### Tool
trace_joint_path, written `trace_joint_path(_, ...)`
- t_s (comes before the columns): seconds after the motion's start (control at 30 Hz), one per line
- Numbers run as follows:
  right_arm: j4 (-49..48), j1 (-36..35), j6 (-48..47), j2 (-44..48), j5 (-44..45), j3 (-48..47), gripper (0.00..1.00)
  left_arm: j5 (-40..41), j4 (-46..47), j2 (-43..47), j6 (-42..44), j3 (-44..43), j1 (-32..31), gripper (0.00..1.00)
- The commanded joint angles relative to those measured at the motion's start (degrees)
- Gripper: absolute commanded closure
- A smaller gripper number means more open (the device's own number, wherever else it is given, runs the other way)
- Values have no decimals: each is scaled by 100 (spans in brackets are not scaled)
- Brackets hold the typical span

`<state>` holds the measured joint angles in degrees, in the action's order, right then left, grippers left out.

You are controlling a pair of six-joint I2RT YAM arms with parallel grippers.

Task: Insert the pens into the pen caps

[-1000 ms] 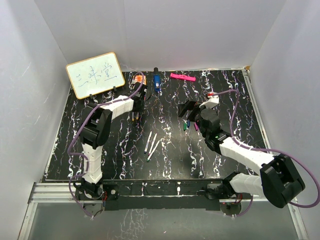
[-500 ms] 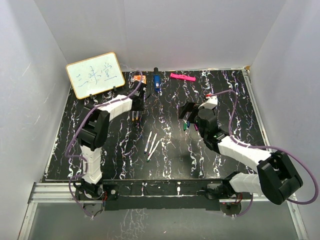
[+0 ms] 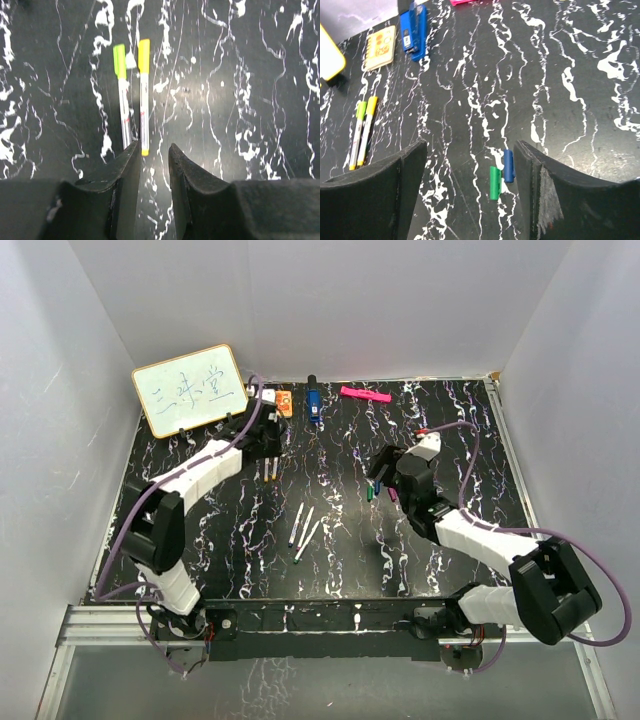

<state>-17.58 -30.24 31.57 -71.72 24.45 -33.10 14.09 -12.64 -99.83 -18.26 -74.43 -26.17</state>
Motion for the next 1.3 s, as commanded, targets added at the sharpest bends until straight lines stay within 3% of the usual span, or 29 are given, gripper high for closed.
trace_joint_path(0.0,-133,411,230,-44,-190,-83,36,-498,125,748,-72,665,-123,72)
trace_joint_path(0.23,-103,905,249,-395,-755,-230,55,-719,1,1466,-25,1686,-711,72)
trace_joint_path(0.43,-51,906,148,-750,-908,-464,70,-767,-874,1532,3,1585,-1003,71)
trace_joint_path(0.67,-8,914,181,-940,-1082,-579,67,-1120,-1719,1037,106,1180,-1050,67)
trace_joint_path(0.77,-3,907,154,-923,-1093,-566,63,-1186,-1797,882,138,1110,-1077,60)
trace_joint_path(1.27,-43,907,190,-729,-1106,-447,59,-1185,-2439,-32,67,522,-1429,61)
